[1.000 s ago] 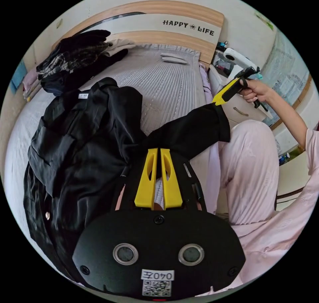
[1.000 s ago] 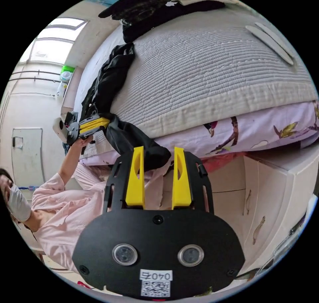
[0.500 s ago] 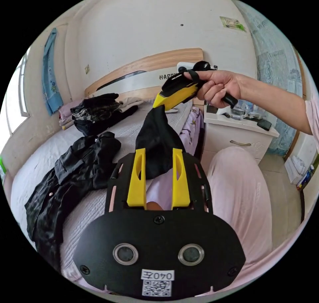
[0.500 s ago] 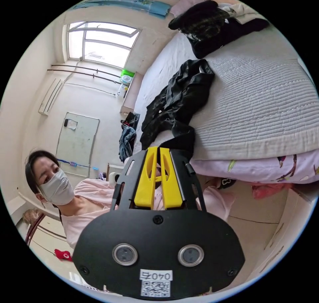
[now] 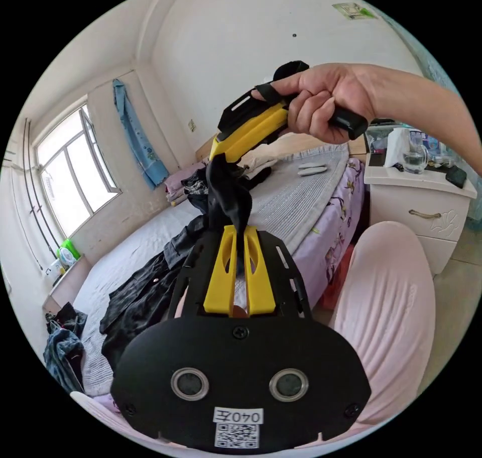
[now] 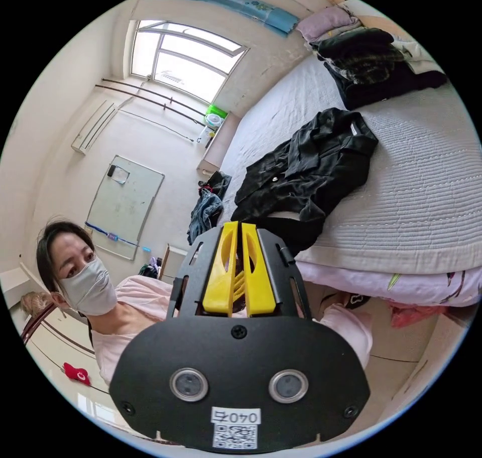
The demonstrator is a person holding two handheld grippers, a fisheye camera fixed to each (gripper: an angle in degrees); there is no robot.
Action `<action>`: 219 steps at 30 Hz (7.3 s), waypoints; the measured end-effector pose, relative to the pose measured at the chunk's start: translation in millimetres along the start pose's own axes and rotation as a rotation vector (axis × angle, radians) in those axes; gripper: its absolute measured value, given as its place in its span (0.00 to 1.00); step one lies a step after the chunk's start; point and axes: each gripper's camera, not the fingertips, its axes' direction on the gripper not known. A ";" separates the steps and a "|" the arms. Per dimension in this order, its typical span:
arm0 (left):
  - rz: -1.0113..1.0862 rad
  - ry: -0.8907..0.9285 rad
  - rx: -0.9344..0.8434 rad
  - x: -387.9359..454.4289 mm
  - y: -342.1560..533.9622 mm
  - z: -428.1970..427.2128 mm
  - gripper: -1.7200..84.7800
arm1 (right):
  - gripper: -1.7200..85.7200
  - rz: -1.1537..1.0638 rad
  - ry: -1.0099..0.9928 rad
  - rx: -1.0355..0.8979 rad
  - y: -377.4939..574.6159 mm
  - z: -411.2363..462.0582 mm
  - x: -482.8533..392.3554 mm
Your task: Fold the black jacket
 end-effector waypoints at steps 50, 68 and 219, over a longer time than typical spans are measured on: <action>0.139 0.504 -0.069 -248.5 -79.8 -117.1 0.01 | 0.17 -0.801 0.532 -0.170 111.7 224.6 -292.3; 0.057 0.756 -0.189 -330.1 -99.0 -58.4 0.01 | 0.01 -0.877 0.873 -0.490 11.6 331.1 -349.9; -0.021 -0.125 -0.921 -540.2 -33.5 76.1 0.01 | 0.01 -1.150 1.408 -0.457 -234.5 502.2 -89.3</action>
